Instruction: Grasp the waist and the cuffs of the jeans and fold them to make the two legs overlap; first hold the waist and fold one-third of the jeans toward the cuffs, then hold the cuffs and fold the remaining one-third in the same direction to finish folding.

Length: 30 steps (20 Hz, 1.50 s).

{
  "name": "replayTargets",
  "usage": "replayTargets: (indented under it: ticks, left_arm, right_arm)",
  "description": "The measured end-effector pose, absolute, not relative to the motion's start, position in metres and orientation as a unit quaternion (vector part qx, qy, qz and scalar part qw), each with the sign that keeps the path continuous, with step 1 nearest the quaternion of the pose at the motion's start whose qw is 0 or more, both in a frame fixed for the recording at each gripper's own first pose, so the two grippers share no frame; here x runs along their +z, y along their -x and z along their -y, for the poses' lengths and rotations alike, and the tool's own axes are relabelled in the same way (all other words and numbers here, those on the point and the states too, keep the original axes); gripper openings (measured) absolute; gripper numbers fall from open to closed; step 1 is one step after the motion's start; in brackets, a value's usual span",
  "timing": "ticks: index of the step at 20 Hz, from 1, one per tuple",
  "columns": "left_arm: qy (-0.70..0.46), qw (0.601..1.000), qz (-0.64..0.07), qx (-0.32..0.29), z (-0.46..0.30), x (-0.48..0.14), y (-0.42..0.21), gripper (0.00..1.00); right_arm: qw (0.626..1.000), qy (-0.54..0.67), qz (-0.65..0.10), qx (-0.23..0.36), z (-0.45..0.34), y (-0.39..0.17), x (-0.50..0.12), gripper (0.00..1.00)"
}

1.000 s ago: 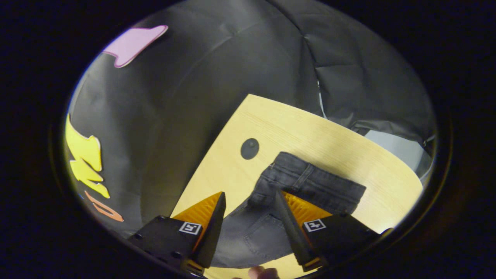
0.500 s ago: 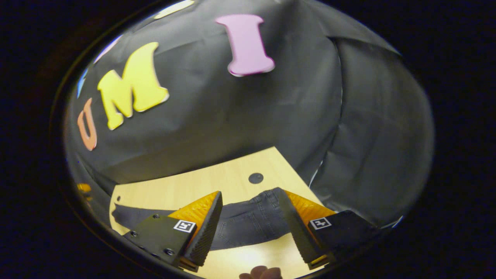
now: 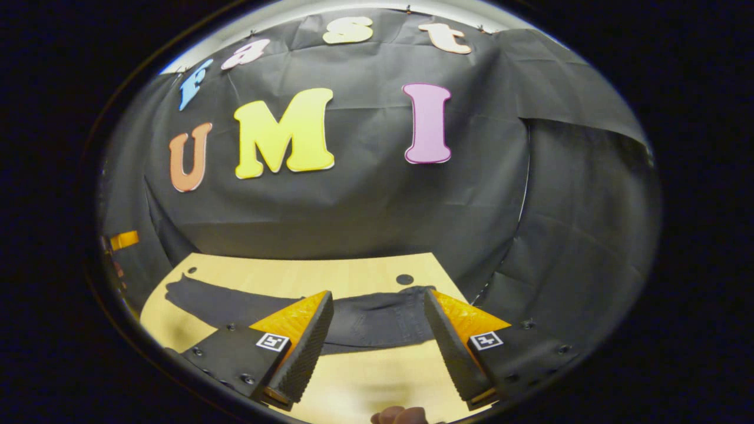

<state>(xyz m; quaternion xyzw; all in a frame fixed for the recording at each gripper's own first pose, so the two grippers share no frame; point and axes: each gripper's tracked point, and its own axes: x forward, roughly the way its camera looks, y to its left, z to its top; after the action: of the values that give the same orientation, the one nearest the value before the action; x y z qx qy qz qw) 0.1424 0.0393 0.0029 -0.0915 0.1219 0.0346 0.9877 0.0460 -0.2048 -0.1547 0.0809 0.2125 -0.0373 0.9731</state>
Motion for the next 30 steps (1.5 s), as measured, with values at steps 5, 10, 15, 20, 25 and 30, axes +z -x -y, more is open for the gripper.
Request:
replayTargets:
  ticks: [5,10,15,20,25,30]
  left_arm:
    - [0.074,0.99,-0.116,0.036,-0.027,-0.001,-0.125,0.98]
    - [0.069,0.99,-0.118,0.029,-0.011,0.004,-0.128,0.98]
    - [0.075,0.989,-0.124,0.033,0.017,0.008,-0.132,0.99]
    - [0.07,0.985,-0.149,0.046,0.041,-0.001,-0.133,0.98]
    - [0.064,0.983,-0.163,0.06,0.048,-0.007,-0.129,0.99]
    - [0.081,0.978,-0.175,0.077,0.047,-0.014,-0.126,0.99]
  right_arm:
    - [0.968,-0.105,-0.218,-0.065,0.209,-0.024,-0.18,0.92]
    - [0.959,-0.119,-0.243,-0.08,0.235,-0.037,-0.218,0.92]
    - [0.951,-0.12,-0.271,-0.09,0.291,-0.087,-0.286,0.95]
    - [0.925,-0.16,-0.331,-0.094,0.329,-0.133,-0.376,0.97]
    - [0.906,-0.182,-0.371,-0.092,0.34,-0.153,-0.425,0.97]
    - [0.908,-0.169,-0.377,-0.068,0.329,-0.161,-0.437,0.74]
